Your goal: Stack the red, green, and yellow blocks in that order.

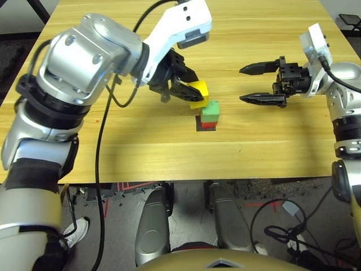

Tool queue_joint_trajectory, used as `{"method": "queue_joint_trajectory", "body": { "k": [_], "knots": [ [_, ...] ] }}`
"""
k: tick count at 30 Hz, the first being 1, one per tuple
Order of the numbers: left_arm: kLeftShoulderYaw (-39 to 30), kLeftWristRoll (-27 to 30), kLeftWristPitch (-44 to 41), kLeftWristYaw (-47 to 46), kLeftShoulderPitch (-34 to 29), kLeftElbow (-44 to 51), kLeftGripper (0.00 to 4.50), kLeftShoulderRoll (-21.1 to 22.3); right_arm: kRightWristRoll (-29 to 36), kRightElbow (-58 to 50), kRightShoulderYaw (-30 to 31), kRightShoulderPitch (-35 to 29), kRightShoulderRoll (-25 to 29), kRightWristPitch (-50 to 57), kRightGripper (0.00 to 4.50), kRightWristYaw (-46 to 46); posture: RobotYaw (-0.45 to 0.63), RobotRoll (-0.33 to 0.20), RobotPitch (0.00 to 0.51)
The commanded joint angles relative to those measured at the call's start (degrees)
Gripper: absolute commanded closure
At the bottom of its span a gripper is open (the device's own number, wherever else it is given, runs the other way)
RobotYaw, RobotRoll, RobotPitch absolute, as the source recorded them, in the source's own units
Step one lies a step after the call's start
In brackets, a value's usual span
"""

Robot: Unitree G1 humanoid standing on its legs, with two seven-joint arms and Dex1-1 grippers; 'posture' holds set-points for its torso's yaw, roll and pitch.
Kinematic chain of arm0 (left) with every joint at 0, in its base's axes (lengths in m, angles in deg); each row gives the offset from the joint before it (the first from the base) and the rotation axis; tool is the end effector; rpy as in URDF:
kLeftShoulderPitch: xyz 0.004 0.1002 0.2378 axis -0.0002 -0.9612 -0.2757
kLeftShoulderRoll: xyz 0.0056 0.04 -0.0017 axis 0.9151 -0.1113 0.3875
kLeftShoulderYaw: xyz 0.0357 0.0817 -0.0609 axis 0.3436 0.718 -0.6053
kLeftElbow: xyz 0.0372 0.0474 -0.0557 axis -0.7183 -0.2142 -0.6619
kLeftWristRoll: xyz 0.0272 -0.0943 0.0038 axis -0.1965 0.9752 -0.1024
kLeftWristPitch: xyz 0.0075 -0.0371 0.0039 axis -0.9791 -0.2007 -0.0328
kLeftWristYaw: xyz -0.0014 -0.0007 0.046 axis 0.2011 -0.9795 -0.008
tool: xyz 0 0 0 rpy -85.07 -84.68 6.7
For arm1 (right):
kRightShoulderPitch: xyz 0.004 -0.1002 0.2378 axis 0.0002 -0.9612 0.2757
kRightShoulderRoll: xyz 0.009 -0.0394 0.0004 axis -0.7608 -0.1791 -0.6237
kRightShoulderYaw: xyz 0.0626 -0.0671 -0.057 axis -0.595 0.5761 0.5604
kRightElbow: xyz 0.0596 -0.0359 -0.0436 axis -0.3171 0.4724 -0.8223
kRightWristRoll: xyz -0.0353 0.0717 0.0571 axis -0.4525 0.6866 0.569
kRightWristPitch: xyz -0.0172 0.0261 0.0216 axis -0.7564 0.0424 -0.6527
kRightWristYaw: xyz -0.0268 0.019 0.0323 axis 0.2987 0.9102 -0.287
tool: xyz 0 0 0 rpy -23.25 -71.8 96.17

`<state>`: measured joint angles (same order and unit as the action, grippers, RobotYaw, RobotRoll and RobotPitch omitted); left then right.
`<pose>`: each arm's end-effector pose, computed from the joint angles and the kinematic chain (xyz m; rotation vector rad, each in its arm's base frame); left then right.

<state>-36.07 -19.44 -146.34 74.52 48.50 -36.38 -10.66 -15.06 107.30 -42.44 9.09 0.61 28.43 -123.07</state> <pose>0.2843 0.1148 0.3158 0.7007 0.3455 -1.3438 0.3215 -0.2690 0.2350 -0.3744 -0.0632 1.3625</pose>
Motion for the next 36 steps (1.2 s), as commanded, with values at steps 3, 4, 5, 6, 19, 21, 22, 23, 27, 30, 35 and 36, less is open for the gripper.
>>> {"method": "queue_joint_trajectory", "body": {
  "k": [3, 4, 5, 6, 19, 21, 22, 23, 27, 30, 35, 36],
  "knots": [
    [1.4, -1.3, 2.9, -0.7, -0.3, -1.6, 2.56, -2.5, 1.1, -3.8, -1.7, -2.4, 1.5, 1.6, 0.00, 0.9, 0.14, 0.107, 0.197],
    [1.5, -1.4, 3.1, -0.7, -0.4, -1.8, 2.56, -2.7, 1.2, -4.3, -1.8, -2.7, 1.6, 1.9, 0.00, 1.1, 0.13, 0.107, 0.198],
    [1.7, -1.6, 3.7, -0.8, -0.6, -2.2, 2.56, -3.1, 1.4, -4.8, -1.9, -3.1, 1.8, 2.1, 0.00, 1.3, 0.13, 0.106, 0.199],
    [1.8, -1.8, 4.0, -0.9, -0.7, -2.6, 2.56, -3.4, 1.6, -5.2, -2.0, -3.4, 1.9, 2.4, 0.00, 1.4, 0.13, 0.106, 0.201],
    [2.9, -4.8, 7.9, -0.6, -2.8, -4.7, 2.56, -4.2, 2.1, -6.7, -2.3, -4.5, 2.2, 3.6, 0.00, 2.3, 0.12, 0.107, 0.218],
    [2.6, -4.9, 7.9, -0.8, -2.9, -4.9, 2.56, -4.5, 2.1, -6.6, -2.3, -4.5, 2.2, 3.7, 0.00, 2.3, 0.12, 0.107, 0.220],
    [2.5, -4.9, 7.9, -0.9, -2.8, -5.0, 2.56, -4.7, 2.1, -6.6, -2.3, -4.4, 2.2, 3.7, 0.00, 2.3, 0.12, 0.107, 0.220],
    [2.5, -5.0, 8.0, -0.9, -2.8, -5.0, 2.56, -4.8, 2.1, -6.5, -2.3, -4.3, 2.1, 3.7, 0.00, 2.3, 0.12, 0.107, 0.221],
    [2.7, -4.8, 7.4, -0.8, -3.0, -4.4, 2.56, -4.8, 1.9, -5.9, -2.3, -4.0, 2.1, 3.5, 0.00, 2.3, 0.12, 0.107, 0.222],
    [2.7, -4.8, 7.0, -1.1, -3.1, -4.4, 2.56, -5.0, 1.8, -5.5, -2.3, -3.8, 2.1, 3.3, 0.00, 2.2, 0.13, 0.106, 0.223],
    [-4.1, -2.3, 4.3, -4.3, -2.3, -5.4, 0.94, -6.2, 1.9, -4.8, -2.4, -3.4, 2.1, 3.3, 0.00, 2.1, 0.13, 0.097, 0.219],
    [-7.8, -0.7, 2.3, -4.8, -1.7, -5.6, 0.48, -5.7, 2.4, -4.7, -2.8, -3.2, 2.2, 4.0, 0.00, 2.2, 0.13, 0.095, 0.219]
  ]
}}
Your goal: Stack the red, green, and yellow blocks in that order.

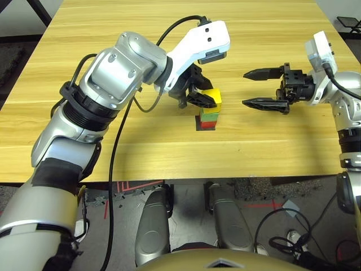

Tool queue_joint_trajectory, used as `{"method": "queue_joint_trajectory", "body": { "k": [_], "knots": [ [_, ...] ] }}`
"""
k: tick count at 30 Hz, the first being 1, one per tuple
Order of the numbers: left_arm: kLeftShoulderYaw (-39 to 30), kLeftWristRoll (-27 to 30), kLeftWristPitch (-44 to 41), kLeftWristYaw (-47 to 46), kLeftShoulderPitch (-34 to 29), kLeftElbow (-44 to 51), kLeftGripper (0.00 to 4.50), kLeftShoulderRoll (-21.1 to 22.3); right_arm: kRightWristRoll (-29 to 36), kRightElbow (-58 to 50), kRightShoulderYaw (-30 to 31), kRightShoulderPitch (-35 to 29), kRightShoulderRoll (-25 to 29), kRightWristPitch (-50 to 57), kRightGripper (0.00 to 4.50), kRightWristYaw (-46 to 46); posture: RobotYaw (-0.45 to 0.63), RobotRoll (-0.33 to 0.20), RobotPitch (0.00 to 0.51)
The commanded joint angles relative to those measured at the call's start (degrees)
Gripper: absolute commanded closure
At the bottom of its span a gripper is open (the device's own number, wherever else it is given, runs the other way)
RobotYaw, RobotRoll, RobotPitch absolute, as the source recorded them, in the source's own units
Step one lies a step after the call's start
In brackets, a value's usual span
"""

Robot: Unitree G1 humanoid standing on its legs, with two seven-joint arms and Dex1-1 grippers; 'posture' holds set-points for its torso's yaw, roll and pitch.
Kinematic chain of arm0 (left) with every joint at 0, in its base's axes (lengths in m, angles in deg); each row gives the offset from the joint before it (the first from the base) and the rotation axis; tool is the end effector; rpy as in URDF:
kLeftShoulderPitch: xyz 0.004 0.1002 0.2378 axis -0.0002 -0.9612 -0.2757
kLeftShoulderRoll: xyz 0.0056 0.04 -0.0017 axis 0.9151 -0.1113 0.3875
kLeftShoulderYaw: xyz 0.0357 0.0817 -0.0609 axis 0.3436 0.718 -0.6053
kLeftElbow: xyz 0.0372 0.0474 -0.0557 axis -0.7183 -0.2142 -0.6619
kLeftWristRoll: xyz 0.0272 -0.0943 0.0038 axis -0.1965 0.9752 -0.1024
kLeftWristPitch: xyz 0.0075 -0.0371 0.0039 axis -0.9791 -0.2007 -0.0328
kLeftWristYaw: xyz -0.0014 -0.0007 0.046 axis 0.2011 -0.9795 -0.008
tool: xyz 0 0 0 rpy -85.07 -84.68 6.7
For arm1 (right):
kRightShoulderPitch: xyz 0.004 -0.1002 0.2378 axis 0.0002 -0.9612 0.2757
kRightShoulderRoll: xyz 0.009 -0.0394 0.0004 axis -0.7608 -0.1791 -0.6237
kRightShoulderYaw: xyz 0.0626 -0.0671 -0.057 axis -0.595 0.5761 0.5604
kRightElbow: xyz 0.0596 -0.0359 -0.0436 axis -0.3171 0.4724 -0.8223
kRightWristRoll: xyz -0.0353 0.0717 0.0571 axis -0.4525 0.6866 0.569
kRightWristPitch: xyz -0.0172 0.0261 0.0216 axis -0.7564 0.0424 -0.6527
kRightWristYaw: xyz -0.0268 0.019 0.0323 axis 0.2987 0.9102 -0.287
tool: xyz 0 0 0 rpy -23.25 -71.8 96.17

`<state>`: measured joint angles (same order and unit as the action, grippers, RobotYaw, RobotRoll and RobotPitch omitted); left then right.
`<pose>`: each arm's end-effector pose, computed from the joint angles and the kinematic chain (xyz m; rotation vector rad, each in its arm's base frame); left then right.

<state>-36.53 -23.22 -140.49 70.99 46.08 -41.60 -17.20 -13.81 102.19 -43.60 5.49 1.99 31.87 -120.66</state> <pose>0.2974 0.0995 0.2984 0.6669 0.2804 -1.3359 0.3118 -0.2733 0.2314 -0.3531 -0.0451 1.3263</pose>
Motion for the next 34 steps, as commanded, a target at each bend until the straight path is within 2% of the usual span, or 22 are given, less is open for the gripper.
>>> {"method": "queue_joint_trajectory", "body": {
  "k": [1, 7, 10, 13, 16, 21, 26, 34],
  "knots": [
    [-9.9, 4.3, -5.0, -1.8, 1.0, -0.4, 0.13, 1.2, 1.5, 0.5, -2.0, 0.6, 0.9, 1.0, 0.00, -0.1, 0.13, 0.094, 0.219],
    [-26.3, 6.7, -10.5, -10.8, -0.5, 0.1, 0.05, 5.9, 3.1, 5.2, -6.2, 4.1, 2.0, 4.8, 0.00, 3.7, 0.17, 0.075, 0.209],
    [-35.0, 4.4, -8.9, -19.5, -8.0, 3.4, 0.05, 7.5, 3.0, 12.2, -11.5, 6.7, 2.0, 5.4, 0.00, 13.8, 0.18, 0.066, 0.208],
    [-42.3, -0.4, -0.9, -28.8, -22.4, 8.9, 0.05, 7.2, 0.1, 20.8, -15.0, 5.4, 2.7, -2.3, 0.00, 22.2, 0.20, 0.046, 0.215],
    [-47.4, -2.0, 5.3, -33.8, -34.3, 11.1, 0.05, 5.4, -1.4, 27.6, -17.8, 3.7, 3.1, -8.8, 0.00, 29.2, 0.21, 0.030, 0.219],
    [-49.9, -3.1, 17.2, -40.6, -44.8, 12.1, 0.05, -1.2, -3.9, 38.3, -20.3, 3.0, 5.2, -18.1, 0.00, 39.3, 0.21, 0.011, 0.219],
    [-48.1, -3.8, 24.8, -46.2, -49.5, 12.8, 0.05, -8.2, -5.0, 45.1, -21.4, 1.9, 7.3, -22.7, 0.00, 44.2, 0.20, -0.003, 0.231],
    [-46.5, -3.9, 32.0, -49.2, -53.0, 10.9, 0.05, -11.3, -5.8, 48.2, -22.4, -1.3, 8.0, -25.4, 0.00, 49.0, 0.18, -0.005, 0.246]
  ]
}}
